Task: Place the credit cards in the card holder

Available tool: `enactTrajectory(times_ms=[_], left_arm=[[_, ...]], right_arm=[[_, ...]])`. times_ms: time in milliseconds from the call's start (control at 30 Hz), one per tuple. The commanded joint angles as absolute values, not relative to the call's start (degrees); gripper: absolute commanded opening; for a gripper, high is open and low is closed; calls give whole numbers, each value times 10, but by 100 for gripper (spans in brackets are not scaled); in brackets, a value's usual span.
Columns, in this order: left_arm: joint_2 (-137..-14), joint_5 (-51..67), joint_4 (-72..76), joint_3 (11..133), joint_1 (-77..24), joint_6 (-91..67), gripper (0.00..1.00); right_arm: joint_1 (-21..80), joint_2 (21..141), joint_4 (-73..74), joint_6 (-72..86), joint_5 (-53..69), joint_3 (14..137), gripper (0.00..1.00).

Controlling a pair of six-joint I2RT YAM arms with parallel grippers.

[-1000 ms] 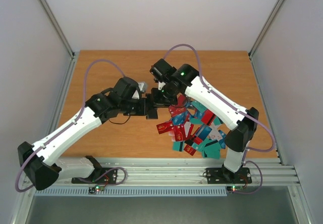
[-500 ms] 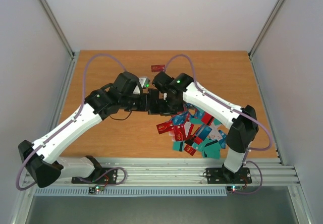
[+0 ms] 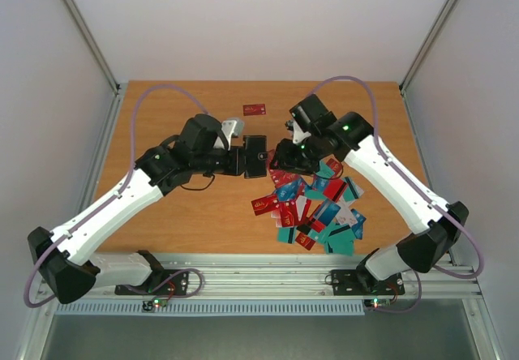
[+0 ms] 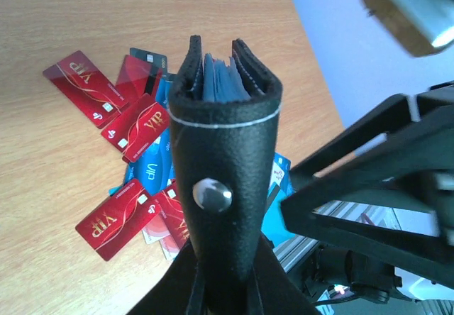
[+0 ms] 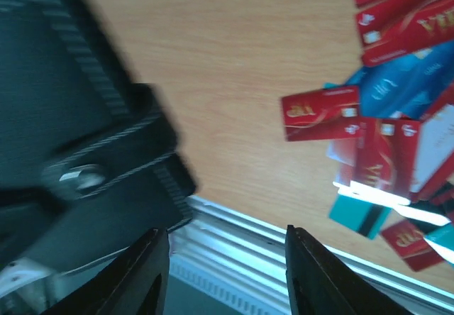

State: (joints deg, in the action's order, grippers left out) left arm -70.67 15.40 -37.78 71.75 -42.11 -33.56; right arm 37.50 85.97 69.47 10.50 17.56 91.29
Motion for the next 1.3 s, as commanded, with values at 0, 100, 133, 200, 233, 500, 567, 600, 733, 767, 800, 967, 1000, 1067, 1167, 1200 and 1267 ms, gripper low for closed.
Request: enactTrajectory(times_ms=[0, 100, 133, 200, 233, 500, 567, 600, 733, 767, 800, 967, 1000, 1067, 1167, 1200, 1267], left_arm=[[-693, 171, -308, 705, -423, -321, 0], [-693, 183, -300, 704, -423, -313, 0], [-693, 186, -299, 704, -423, -310, 0], [-690, 192, -293, 703, -423, -305, 0], [-689, 194, -291, 702, -423, -302, 0], [-687, 228, -275, 697, -423, -290, 0], [-683, 233, -273, 694, -423, -287, 0], [-680, 236, -271, 693, -423, -286, 0], [-675, 255, -256, 690, -423, -286, 0], [-675, 263, -251, 690, -423, -286, 0], [-674, 270, -247, 690, -422, -287, 0], [-662, 293, -205, 682, -423, -299, 0], [-661, 297, -200, 682, -423, -301, 0], [-662, 304, -190, 685, -423, -308, 0], [-663, 316, -167, 687, -423, -319, 0], [-664, 318, -160, 689, -423, -325, 0], [-664, 318, -152, 692, -423, -331, 0]], right_arm=[[376, 847, 667, 190, 251, 941, 49], [376, 847, 636, 231, 274, 943, 52], [376, 846, 629, 243, 275, 943, 53], [376, 847, 616, 267, 275, 945, 55], [376, 848, 612, 278, 274, 943, 56], [376, 849, 574, 339, 259, 930, 52], [376, 850, 572, 340, 247, 930, 47], [376, 851, 572, 340, 244, 929, 45], [376, 856, 568, 339, 241, 911, 38], [376, 856, 565, 339, 240, 905, 36], [376, 855, 564, 337, 239, 899, 35], [376, 855, 575, 316, 220, 880, 30], [376, 853, 578, 312, 212, 874, 29], [376, 851, 577, 307, 203, 860, 27], [377, 851, 570, 304, 206, 840, 22], [376, 852, 569, 302, 206, 836, 21], [377, 852, 568, 299, 208, 833, 20]])
